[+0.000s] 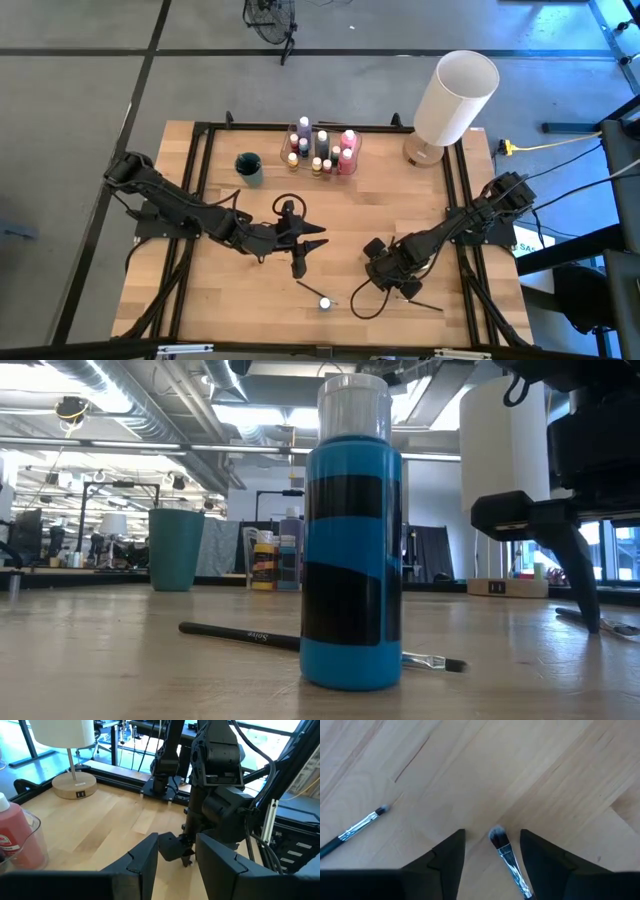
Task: Pick & Place Paint Supplies
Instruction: Put the silver paint brush into the green cup
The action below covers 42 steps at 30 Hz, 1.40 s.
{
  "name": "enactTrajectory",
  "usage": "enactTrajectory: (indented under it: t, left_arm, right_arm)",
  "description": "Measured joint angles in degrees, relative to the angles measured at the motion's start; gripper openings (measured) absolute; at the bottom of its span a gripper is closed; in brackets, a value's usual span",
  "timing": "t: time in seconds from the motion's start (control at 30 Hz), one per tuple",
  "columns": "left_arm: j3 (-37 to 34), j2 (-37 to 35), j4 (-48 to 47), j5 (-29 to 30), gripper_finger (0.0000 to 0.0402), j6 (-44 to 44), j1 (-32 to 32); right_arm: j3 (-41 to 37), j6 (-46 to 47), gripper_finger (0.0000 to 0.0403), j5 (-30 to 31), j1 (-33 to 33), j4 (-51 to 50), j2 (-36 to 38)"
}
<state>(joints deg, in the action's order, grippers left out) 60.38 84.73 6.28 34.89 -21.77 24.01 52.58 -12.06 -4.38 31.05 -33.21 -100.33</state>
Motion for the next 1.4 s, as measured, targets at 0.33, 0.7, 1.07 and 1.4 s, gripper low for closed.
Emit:
enactTrajectory:
  t: [0.33, 0.7, 1.07, 1.4]
  left_arm:
    - [0.0, 0.02, -0.01, 0.03, 0.0127, 1.47, 0.0]
    - [0.0, 0.04, -0.01, 0.02, 0.0127, 1.52, 0.0]
    - [0.0, 0.04, -0.03, 0.02, 0.0127, 1.5, 0.0]
    - [0.0, 0.04, -0.02, 0.02, 0.0127, 1.46, 0.0]
  right_arm:
    - [-0.04, -0.81, 0.0116, -0.5, 0.02, 0.36, 0.0]
    - [-0.07, -2.11, 0.0047, -0.96, 0.04, 0.64, 0.0]
    - [-0.11, -2.05, 0.0033, -0.79, 0.07, 0.96, 0.0]
    - [2.35, -0.79, 0.0002, -0.34, 0.24, -1.23, -0.44]
